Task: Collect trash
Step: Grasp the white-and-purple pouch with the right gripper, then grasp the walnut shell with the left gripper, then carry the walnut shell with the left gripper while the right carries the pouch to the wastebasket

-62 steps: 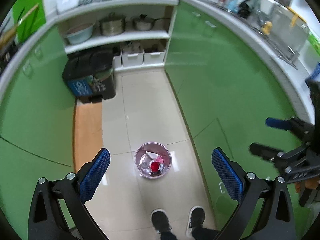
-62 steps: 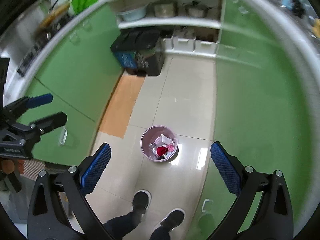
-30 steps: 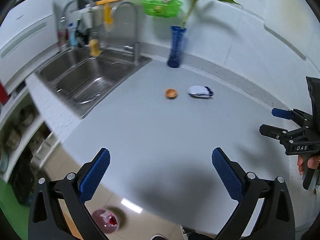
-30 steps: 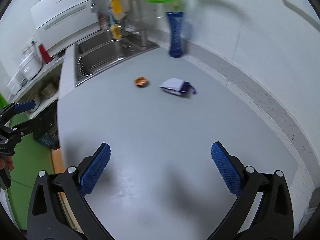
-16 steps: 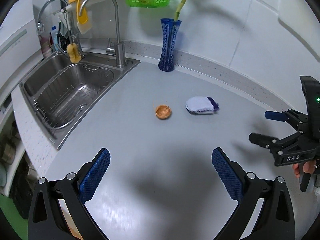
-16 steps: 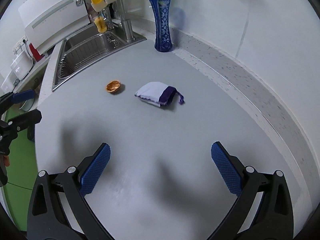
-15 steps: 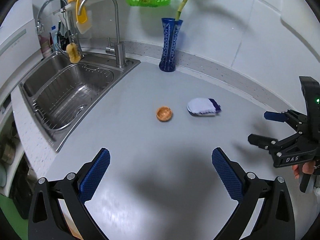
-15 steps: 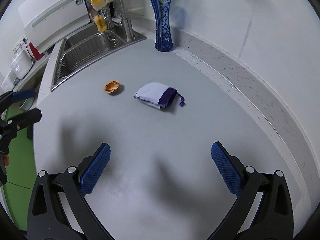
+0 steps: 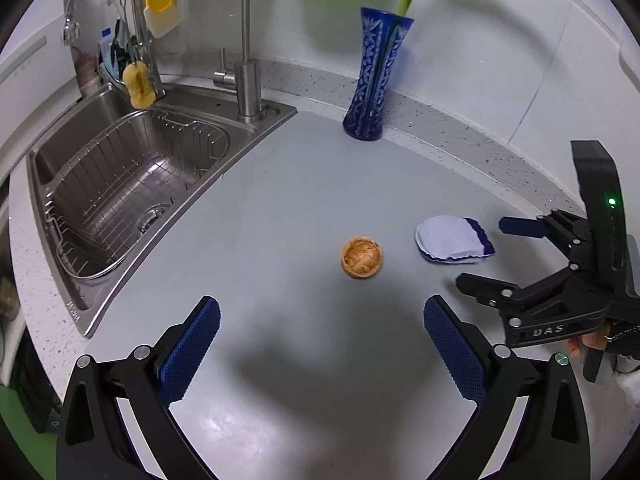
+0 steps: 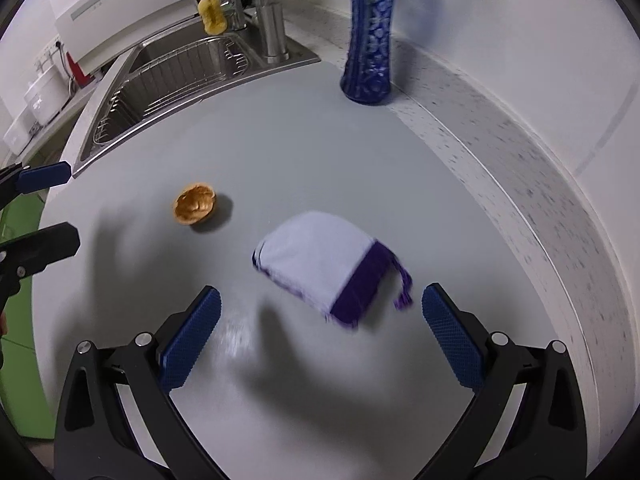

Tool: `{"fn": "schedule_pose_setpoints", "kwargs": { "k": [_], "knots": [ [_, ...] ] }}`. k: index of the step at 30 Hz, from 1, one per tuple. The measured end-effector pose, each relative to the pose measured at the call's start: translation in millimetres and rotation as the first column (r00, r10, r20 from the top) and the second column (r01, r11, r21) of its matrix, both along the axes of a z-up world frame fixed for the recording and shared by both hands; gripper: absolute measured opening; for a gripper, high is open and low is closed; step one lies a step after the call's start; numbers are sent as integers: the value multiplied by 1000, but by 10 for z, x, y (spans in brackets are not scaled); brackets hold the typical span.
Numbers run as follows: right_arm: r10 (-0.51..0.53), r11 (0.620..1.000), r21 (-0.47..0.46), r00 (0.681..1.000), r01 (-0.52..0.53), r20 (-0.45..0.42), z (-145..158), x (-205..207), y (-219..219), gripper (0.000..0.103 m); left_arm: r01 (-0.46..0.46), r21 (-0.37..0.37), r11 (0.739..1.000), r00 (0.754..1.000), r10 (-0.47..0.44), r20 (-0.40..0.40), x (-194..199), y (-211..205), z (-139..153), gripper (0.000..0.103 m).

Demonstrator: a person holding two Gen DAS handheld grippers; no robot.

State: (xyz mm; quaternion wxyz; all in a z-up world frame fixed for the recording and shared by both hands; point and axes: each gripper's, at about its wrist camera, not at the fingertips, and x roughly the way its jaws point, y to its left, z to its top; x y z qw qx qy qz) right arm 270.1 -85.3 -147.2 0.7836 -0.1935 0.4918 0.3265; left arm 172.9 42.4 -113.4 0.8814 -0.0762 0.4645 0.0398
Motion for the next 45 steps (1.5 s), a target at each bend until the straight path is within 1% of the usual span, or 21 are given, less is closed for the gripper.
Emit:
{"fn": "schedule_pose_setpoints", "kwargs": {
  "k": [1,2,4,5,6,7,8,10,12,15,21,25,29,30,32,33,34,37,39,42,45],
  "knots": [
    [6,1000,0,1000,-6,0,-32,33,35,89,-2,-3,1000,1000,2,-2,16,12,-16,98],
    [7,1000,-3,1000,-7,-4,-56,55,54,85,-3,-5,1000,1000,3,-4,31,21,-32,98],
    [9,1000,-1,1000,-9,-15,-111,98,81,69,0,-8,1000,1000,0,-8,63,35,-61,98],
    [10,1000,2,1000,-10,-17,-127,109,86,67,0,-8,1000,1000,0,-10,77,38,-73,98],
    [13,1000,7,1000,-12,-19,-132,117,89,60,3,-9,1000,1000,-3,-12,94,37,-84,98],
    [13,1000,11,1000,-13,-18,-126,115,80,48,5,-9,1000,1000,-5,-13,115,37,-89,98],
    [14,1000,21,1000,-14,-18,-114,120,69,41,7,-10,1000,1000,-7,-12,130,36,-92,98],
    [18,999,36,999,-17,-29,-86,123,54,21,15,-15,1000,1000,-15,-12,172,26,-103,98],
    [17,999,41,999,-16,-35,-62,110,34,15,23,-16,1000,1000,-23,-11,206,6,-111,98],
    [10,998,57,999,-8,-36,18,114,-32,12,42,-19,999,999,-42,-12,277,-49,-126,98],
    [-29,996,85,999,30,-23,252,151,-260,12,76,-19,997,997,-77,-23,447,-166,-221,98],
    [-54,994,90,998,56,-21,294,177,-409,12,90,2,996,995,-90,-45,592,-239,-349,98],
    [-75,993,92,997,77,-27,288,200,-522,12,93,54,994,995,-90,-45,672,-284,-412,96],
    [-80,992,93,996,82,-28,283,208,-548,12,93,54,994,995,-90,-43,683,-281,-417,92],
    [-88,991,99,996,91,-32,278,219,-582,12,89,58,994,995,-86,-54,713,-270,-439,66],
    [-91,990,103,995,94,-33,278,227,-599,12,86,58,995,995,-83,-58,723,-258,-450,62],
    [-92,990,105,995,95,-33,280,229,-603,12,82,50,995,995,-79,-62,728,-238,-462,50],
    [-88,990,110,996,91,-30,300,224,-603,12,107,20,994,992,-106,-63,745,-259,-458,34],
    [-86,990,113,996,89,-29,319,210,-606,12,109,25,994,992,-107,-65,744,-293,-452,34],
    [-84,989,119,996,86,-29,361,182,-596,12,98,-8,995,993,-98,-60,707,-274,-415,34],
    [-79,989,126,997,82,-24,442,128,-594,12,95,-18,995,994,-96,-45,593,-269,-283,34]
  ]
}}
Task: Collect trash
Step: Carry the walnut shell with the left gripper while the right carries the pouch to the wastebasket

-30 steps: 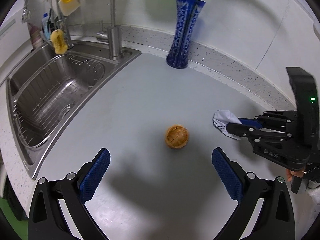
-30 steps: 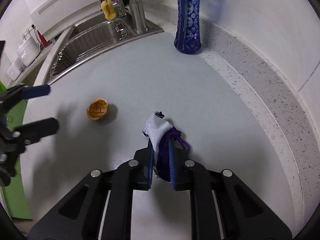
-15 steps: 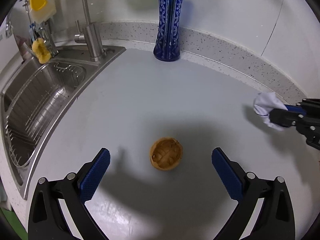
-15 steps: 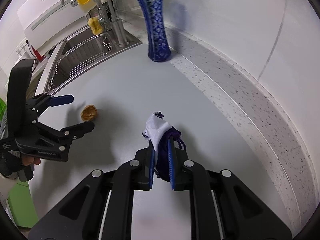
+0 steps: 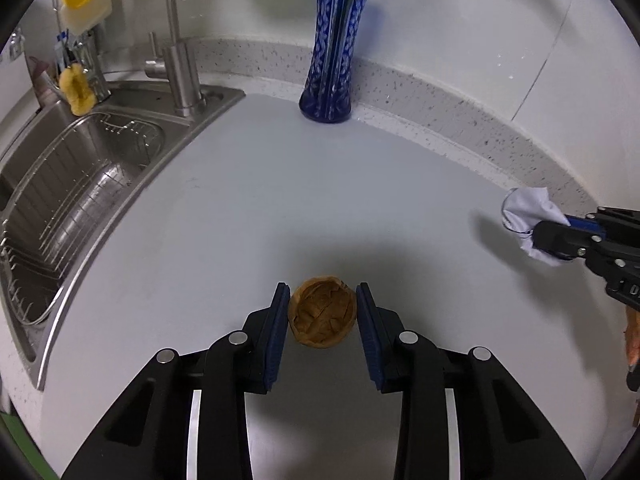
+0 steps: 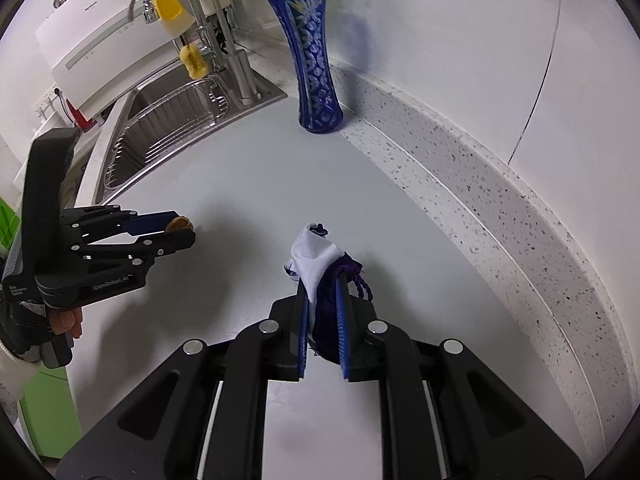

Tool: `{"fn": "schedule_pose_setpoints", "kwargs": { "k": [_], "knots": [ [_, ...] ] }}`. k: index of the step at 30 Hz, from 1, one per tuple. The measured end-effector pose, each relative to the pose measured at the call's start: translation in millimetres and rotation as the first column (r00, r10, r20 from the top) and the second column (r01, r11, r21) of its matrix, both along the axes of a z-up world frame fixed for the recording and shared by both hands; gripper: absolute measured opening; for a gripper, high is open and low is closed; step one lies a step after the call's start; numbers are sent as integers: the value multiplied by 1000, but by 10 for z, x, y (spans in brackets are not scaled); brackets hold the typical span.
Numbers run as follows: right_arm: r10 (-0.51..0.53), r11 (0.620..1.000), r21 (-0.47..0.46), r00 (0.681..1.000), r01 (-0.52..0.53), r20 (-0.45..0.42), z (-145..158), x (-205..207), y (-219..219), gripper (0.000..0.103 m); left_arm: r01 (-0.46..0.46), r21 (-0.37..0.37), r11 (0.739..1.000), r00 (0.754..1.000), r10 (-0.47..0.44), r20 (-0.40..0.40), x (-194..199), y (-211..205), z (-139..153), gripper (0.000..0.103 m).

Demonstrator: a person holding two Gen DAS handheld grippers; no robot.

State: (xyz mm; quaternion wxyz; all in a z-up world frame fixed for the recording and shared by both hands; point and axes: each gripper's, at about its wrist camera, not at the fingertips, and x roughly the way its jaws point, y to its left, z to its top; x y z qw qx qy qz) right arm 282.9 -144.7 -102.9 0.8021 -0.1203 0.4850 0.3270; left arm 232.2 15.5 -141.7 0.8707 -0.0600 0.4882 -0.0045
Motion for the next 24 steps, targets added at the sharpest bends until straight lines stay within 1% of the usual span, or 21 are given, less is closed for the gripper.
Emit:
{"fn": "schedule_pose_setpoints", "kwargs": {
  "k": [3,6,10,14,15,17,18,20,21,24],
  "knots": [
    [6,1000,8,1000,-6,6,104,-101,12,12,-10,-10,1000,1000,10,18,-152,8,144,34],
    [29,999,14,999,-29,13,235,-294,65,12,-25,-19,1000,999,26,38,-405,20,336,34],
    [94,995,19,995,-94,26,403,-660,217,12,-64,-15,998,996,65,62,-883,85,602,34],
    [181,983,23,983,-181,29,478,-1080,449,12,-135,3,991,988,134,75,-1522,236,801,34],
    [209,977,26,978,-209,28,496,-1211,526,12,-161,10,987,984,160,77,-1743,289,844,34],
    [264,964,33,964,-265,27,530,-1462,681,12,-207,16,978,976,206,77,-2055,381,894,34],
    [299,953,37,954,-300,26,552,-1624,787,12,-243,18,970,967,241,78,-2294,447,926,34],
    [364,930,43,931,-365,23,576,-1949,1001,12,-294,24,956,953,291,79,-2634,569,979,34],
    [390,919,47,920,-391,22,591,-2086,1092,12,-329,26,944,942,326,78,-2876,637,998,34],
    [474,878,62,880,-475,22,653,-2553,1390,12,-399,28,916,915,396,71,-3363,802,1017,34]
  ]
}}
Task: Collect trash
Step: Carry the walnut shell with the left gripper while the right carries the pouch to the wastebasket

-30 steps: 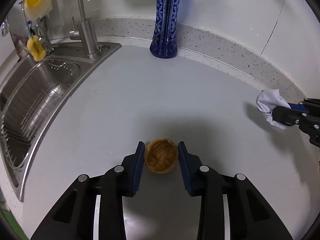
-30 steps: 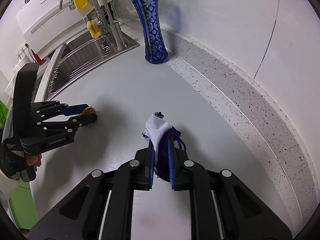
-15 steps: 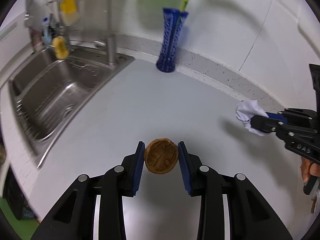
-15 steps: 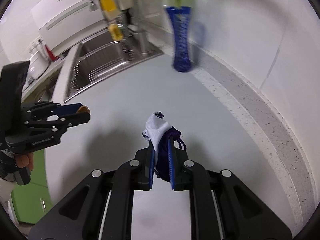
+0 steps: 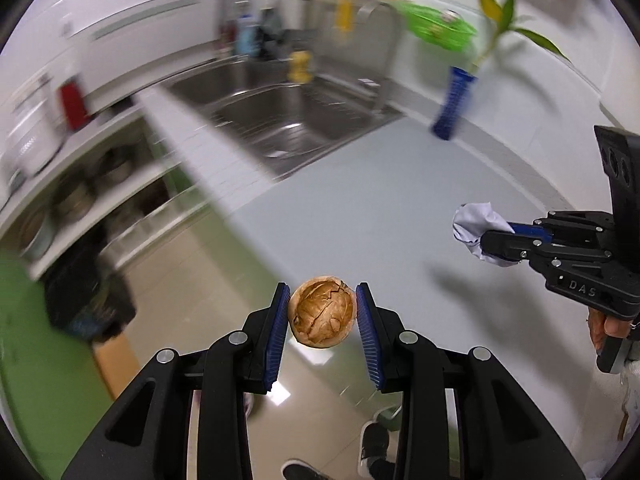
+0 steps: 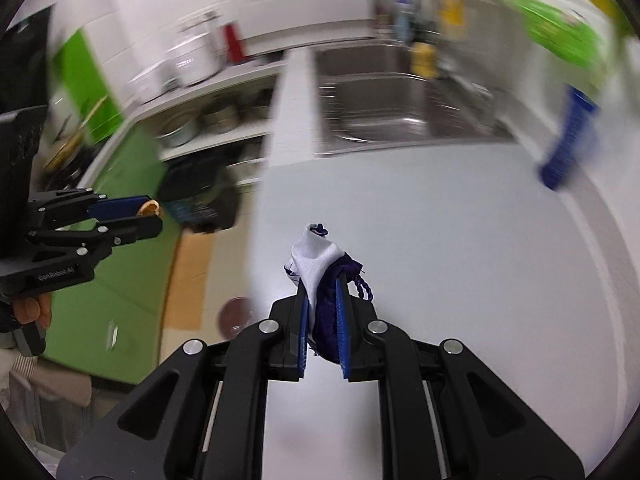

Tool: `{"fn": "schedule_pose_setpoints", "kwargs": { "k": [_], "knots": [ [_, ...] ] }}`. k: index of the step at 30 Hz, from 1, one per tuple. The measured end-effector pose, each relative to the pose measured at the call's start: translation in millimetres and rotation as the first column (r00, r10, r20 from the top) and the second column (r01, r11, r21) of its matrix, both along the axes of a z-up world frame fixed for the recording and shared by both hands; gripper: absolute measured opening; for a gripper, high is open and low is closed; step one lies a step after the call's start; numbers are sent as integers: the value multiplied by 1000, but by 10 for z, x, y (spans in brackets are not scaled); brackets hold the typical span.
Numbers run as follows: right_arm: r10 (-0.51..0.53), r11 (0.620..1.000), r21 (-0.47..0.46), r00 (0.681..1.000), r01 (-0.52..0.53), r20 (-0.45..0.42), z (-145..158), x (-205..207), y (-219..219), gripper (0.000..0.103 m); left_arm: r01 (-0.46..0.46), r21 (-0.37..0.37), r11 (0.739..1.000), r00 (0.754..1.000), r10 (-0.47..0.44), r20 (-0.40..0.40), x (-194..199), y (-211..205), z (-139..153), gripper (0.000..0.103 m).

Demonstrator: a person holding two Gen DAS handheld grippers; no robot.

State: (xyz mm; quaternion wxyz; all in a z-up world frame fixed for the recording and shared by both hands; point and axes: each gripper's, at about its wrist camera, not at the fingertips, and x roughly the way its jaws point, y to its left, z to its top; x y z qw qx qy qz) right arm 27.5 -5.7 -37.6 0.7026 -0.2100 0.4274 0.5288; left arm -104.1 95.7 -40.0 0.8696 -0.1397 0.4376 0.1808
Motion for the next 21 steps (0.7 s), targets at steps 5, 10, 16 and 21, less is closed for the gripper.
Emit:
{"fn": "schedule_pose_setpoints", "kwargs": {
  "k": [5,10,16,21],
  "knots": [
    [138,990,10,990,-138,-19,18,-777,512,12,-138,-3,990,990,138,-13,-885,295,5,34],
    [237,972,10,971,-236,-43,-65,-1427,919,12,-224,-7,975,974,223,-30,-1474,561,-80,34],
    [300,953,-29,952,-302,-60,-376,-1947,1428,12,-293,-43,955,956,292,-37,-1901,911,-385,34],
    [316,944,-72,946,-321,-69,-831,-2066,1810,12,-328,-78,941,944,324,-56,-2057,1246,-883,34]
  ]
}}
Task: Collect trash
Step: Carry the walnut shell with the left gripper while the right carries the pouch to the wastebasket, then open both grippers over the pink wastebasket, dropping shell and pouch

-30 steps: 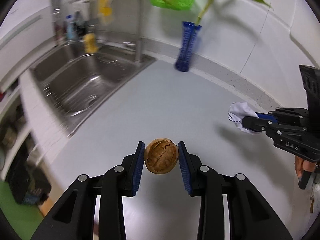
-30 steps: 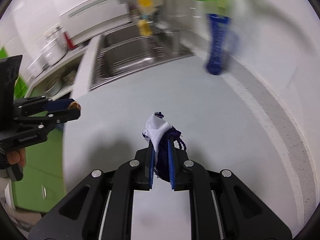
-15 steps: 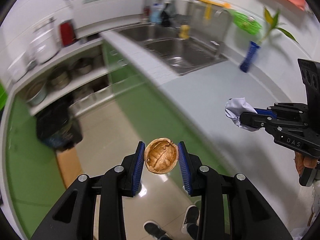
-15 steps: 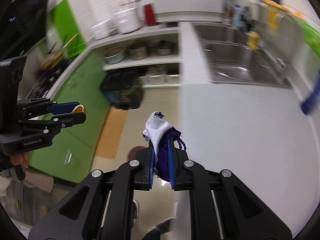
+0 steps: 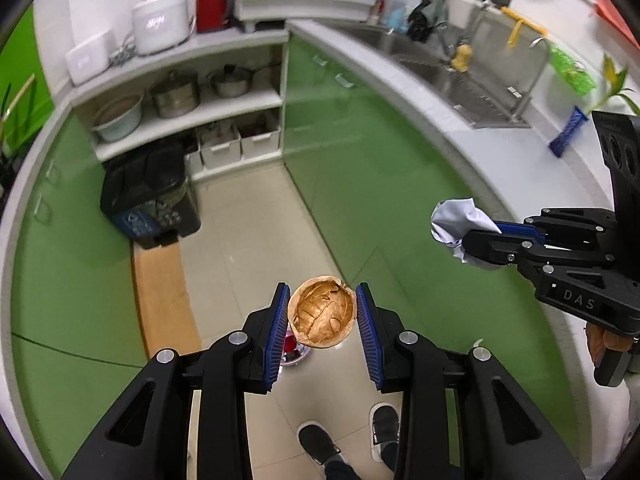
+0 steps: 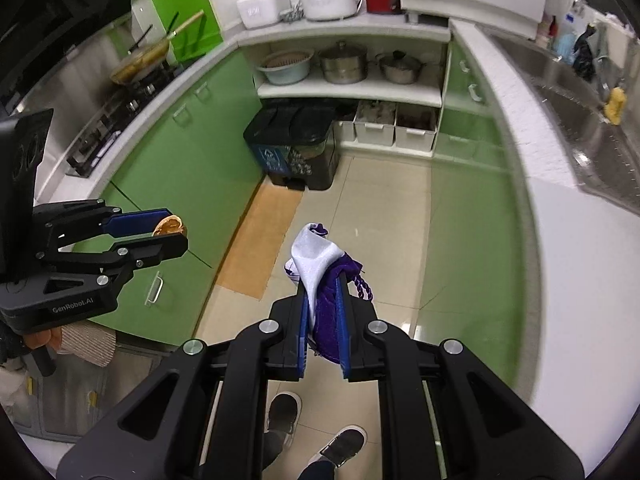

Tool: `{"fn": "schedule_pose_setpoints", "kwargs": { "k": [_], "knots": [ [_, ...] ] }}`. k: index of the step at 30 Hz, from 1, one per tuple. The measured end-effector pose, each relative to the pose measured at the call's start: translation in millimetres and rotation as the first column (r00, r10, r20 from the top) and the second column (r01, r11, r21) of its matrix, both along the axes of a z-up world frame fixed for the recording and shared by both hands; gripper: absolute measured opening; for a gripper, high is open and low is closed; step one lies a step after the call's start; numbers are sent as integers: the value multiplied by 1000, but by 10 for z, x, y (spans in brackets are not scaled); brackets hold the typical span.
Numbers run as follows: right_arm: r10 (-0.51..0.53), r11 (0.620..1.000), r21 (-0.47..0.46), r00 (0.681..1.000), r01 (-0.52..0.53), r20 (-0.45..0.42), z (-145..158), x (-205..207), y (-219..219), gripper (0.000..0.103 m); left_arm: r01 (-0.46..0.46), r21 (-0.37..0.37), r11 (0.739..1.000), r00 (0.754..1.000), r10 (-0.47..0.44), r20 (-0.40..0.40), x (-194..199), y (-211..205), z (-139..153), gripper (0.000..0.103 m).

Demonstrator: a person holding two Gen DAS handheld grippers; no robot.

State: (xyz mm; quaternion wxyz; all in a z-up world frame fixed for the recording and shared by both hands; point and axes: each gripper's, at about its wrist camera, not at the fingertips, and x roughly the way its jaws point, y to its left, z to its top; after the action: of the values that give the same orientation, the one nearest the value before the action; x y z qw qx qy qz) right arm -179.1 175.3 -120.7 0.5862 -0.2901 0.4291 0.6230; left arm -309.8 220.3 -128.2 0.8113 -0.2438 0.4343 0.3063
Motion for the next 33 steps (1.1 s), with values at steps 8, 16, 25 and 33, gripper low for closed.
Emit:
{"fn": "schedule_pose_setpoints", "kwargs": {
  "k": [8,16,25,33],
  "knots": [
    [11,997,-73,1000,-10,12,-1224,-79,464,12,-34,-62,997,999,34,-1,-45,513,-1247,34],
    [-13,991,-134,1000,14,11,-2486,1,589,12,-58,-133,989,998,61,14,-33,799,-2487,34],
    [5,985,-172,1000,-2,18,-3069,2,677,12,-95,-150,984,995,97,10,-60,977,-2991,97],
    [65,980,-190,998,-65,-6,-3276,-242,808,12,-148,-148,978,988,151,8,-341,1062,-2976,98]
  ]
}}
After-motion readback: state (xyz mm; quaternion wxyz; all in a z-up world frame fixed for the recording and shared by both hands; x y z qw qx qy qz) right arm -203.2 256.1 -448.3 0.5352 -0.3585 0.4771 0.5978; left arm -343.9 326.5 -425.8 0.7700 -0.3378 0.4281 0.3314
